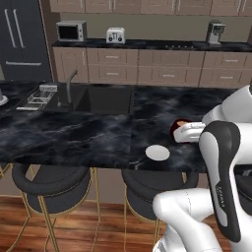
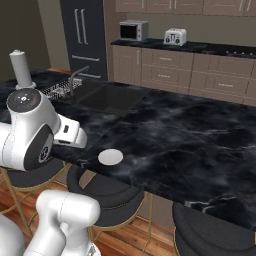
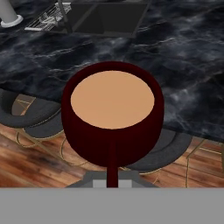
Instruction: Pick the cup of tea, navigate to the dining table, and place it on the saucer.
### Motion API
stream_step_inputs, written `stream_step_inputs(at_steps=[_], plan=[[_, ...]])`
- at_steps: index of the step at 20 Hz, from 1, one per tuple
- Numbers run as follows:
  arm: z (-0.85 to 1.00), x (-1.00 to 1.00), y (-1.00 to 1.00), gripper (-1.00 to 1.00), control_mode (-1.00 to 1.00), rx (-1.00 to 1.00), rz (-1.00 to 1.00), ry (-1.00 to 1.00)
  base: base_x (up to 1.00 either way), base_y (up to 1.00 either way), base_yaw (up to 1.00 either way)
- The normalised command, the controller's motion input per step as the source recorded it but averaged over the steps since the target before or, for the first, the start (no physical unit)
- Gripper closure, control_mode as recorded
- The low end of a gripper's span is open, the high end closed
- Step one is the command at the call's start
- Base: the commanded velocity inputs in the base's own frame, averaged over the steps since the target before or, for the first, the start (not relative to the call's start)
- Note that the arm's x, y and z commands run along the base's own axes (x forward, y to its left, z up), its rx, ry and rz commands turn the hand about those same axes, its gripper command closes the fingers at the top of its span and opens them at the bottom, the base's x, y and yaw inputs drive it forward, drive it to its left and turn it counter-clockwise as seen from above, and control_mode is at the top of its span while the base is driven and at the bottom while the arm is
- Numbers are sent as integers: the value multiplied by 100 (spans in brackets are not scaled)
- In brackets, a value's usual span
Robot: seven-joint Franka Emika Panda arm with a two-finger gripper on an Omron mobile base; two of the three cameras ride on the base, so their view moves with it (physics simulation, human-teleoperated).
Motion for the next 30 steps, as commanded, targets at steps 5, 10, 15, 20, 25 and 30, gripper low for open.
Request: stream_step_inputs(at_steps=[5,10,15,20,25,30], plan=[[0,0,0,100,100,0,0,0,0,0,0],[0,0,0,100,100,0,0,0,0,0,0],[0,0,0,100,100,0,0,0,0,0,0],[-2,2,0,100,-100,0,0,0,0,0,0],[-13,22,-49,100,-100,1,17,0,0,0,0],[-22,20,-62,100,-100,0,42,1,0,0,0]])
